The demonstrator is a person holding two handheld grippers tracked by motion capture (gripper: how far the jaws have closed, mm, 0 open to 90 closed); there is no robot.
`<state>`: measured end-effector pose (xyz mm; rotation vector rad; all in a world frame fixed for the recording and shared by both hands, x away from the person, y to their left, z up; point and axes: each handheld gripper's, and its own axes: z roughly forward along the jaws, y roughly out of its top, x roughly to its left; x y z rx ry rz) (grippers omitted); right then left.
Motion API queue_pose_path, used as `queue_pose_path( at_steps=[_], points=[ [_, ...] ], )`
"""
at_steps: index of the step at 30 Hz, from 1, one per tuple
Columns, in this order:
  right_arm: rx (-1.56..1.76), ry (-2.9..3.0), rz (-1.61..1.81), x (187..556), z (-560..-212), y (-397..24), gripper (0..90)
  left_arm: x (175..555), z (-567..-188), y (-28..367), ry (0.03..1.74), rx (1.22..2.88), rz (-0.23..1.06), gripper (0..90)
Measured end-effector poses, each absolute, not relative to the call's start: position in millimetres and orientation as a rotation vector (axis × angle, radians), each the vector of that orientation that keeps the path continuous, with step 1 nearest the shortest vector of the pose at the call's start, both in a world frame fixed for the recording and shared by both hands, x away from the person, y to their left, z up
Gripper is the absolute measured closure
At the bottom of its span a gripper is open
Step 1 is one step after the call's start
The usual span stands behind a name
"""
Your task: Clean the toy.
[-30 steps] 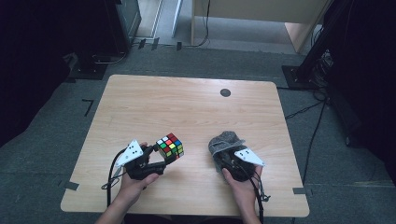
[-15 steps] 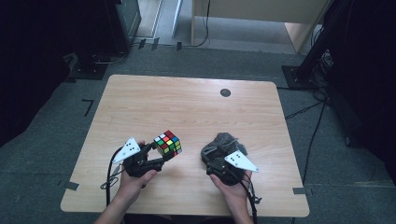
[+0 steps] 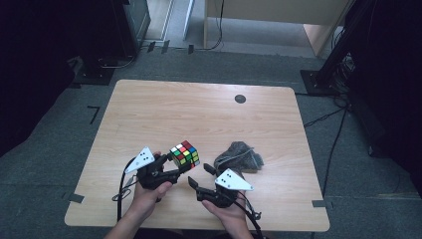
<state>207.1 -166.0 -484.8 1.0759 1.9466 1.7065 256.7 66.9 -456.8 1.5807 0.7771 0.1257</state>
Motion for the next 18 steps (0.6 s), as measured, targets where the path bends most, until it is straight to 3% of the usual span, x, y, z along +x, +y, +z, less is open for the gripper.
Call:
queue_pose_path(
  at_steps=[7, 18],
  points=[
    [1.075, 1.904, 1.750, 206, -484, -162, 25.7, 253, -459, 56, 0.754, 1.601, 0.099, 34.3],
    [1.030, 1.834, 1.680, 201, -484, -159, 30.8, 251, -460, 49, 0.778, 1.580, 0.012, 34.3]
  ],
)
